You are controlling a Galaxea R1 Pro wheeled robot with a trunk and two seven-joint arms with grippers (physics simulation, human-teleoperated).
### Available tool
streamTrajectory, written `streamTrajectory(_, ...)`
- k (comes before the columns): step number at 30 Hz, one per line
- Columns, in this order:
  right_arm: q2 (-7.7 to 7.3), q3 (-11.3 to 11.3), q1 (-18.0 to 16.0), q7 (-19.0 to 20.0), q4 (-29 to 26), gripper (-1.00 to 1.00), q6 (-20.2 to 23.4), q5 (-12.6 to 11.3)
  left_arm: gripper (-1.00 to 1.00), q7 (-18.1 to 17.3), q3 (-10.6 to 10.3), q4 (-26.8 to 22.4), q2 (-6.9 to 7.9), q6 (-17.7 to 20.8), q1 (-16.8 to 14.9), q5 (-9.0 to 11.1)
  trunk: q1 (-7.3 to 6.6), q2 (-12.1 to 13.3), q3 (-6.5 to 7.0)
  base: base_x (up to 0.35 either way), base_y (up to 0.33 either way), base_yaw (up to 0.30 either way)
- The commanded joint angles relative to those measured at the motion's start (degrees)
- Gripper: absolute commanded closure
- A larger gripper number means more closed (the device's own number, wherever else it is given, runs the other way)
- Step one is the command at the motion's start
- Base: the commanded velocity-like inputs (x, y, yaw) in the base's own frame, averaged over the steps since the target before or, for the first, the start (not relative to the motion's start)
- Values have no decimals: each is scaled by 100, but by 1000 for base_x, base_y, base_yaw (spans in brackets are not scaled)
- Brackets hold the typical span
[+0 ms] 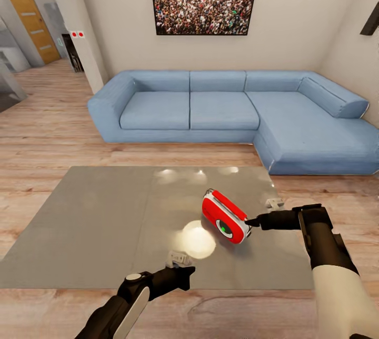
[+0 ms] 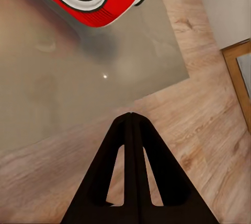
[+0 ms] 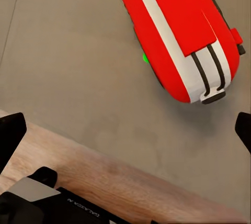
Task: Turn on the radio receiver that's on the table in the living room.
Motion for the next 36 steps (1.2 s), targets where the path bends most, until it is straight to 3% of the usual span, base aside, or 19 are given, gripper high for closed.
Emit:
streamTrajectory(1,-1,0,0,-4,1,-100,3,9,100,0,0,-7,1,0,0,0,0,0,0,-42,-15,0)
streamTrajectory(22,-84,-9,0,-28,-6,-100,-31,65,100,0,-2,-105,-1,1,0,-6,0,0,79,-5,-2,0)
streamTrajectory(26,-227,-12,44,-32,-5,-100,-35,65,100,15,5,-110,8,34,0,-13,0,0,114,0,0,0)
streamTrajectory(28,-345,-74,119,-104,-6,-100,-40,65,100,24,14,-110,55,101,0,-13,0,0,132,0,0,0)
streamTrajectory(34,-379,-302,187,-246,-2,-100,-49,66,100,18,9,-92,254,108,0,42,0,0,186,0,0,5)
streamTrajectory(36,-390,-355,366,-557,5,-100,-65,66,100,18,9,-51,418,101,12,71,0,0,204,0,0,52)
